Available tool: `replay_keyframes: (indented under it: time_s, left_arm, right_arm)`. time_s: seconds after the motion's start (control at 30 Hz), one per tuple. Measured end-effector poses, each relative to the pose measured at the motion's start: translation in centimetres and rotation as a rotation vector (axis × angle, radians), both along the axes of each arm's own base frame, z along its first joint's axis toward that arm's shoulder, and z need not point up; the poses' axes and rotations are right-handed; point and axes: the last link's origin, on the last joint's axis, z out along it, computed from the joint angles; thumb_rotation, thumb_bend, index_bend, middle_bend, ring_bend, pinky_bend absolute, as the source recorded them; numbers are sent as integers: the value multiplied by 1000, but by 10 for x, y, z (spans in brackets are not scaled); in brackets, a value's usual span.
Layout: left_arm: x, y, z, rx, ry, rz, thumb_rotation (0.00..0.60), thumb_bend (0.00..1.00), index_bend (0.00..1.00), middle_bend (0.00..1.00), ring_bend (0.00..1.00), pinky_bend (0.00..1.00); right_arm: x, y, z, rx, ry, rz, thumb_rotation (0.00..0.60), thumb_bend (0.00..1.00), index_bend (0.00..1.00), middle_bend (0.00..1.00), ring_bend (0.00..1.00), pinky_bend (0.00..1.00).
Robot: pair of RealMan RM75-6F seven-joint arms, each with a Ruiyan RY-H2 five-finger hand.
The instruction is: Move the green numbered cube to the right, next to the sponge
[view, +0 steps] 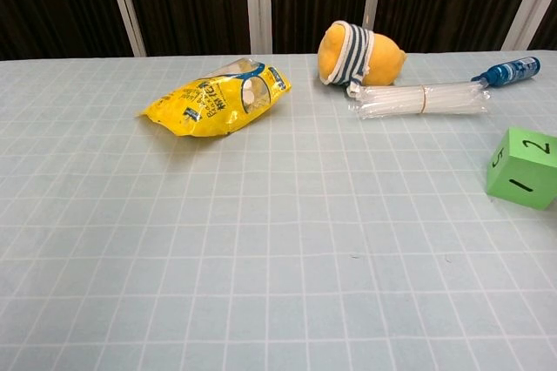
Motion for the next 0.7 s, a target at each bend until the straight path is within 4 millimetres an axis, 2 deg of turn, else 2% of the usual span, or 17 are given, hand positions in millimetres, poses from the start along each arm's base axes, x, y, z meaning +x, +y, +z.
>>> replay_keyframes:
  time_s: [0.1,0.23,0.3,0.4,0.5,0.63,0.7]
  left_arm:
    - [0,-1,1,2,-4,-1,600,369,47,0,0,0]
    - [-1,-1,3,7,-11,-1,600,370,47,0,0,0]
    - [-1,-1,4,9,-11,-1,600,370,47,0,0,0]
    - [-1,-1,4,8,-9,-2,600,369,47,0,0,0]
    - [-1,-2,3,8,-7,-5,600,369,47,0,0,0]
    - [-1,-3,3,9,-8,-5,600,370,47,0,0,0]
    - [-1,-3,4,11,-9,-5,600,370,47,0,0,0]
  right_arm:
    - [4,9,1,-75,-225,110,600,435,123,149,188,137]
    - [-9,26,5,-211,-506,207,600,434,122,149,188,137]
    - [-18,36,6,-270,-563,263,600,433,122,150,188,137]
    - [-31,58,6,-330,-584,348,600,433,122,149,187,132]
    - [-44,81,-3,-301,-558,394,600,433,123,144,153,86]
    - [-61,110,-17,-203,-440,400,600,422,123,119,105,42]
    - [-66,118,-19,-183,-362,387,600,412,123,114,105,41]
